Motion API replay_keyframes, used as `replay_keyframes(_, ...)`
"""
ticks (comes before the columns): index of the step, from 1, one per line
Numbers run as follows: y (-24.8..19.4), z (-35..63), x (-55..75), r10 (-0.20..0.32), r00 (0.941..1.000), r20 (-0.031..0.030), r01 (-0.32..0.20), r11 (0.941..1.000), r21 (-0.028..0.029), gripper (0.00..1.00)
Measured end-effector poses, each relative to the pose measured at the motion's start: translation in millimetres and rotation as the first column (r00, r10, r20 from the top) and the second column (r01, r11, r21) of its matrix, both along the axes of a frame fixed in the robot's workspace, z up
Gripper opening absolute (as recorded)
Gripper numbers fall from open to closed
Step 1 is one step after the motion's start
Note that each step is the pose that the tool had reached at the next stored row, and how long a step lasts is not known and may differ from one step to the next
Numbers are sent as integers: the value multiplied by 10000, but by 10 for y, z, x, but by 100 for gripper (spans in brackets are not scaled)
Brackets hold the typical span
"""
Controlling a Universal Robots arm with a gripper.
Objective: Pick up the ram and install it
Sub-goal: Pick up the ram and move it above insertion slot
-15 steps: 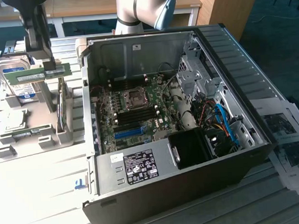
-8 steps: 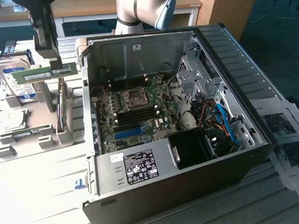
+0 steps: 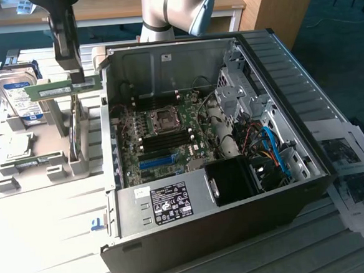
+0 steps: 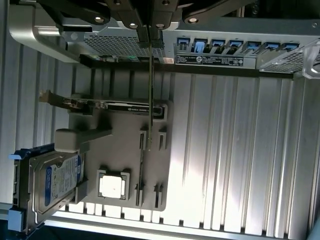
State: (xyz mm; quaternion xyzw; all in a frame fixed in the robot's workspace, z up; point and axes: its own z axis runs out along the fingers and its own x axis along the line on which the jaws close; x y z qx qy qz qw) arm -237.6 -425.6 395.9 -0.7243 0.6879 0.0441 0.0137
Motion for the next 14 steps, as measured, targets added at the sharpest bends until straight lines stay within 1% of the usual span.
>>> replay_keyframes(14,0,0,337,-1,10000,0,1,10000,0,12)
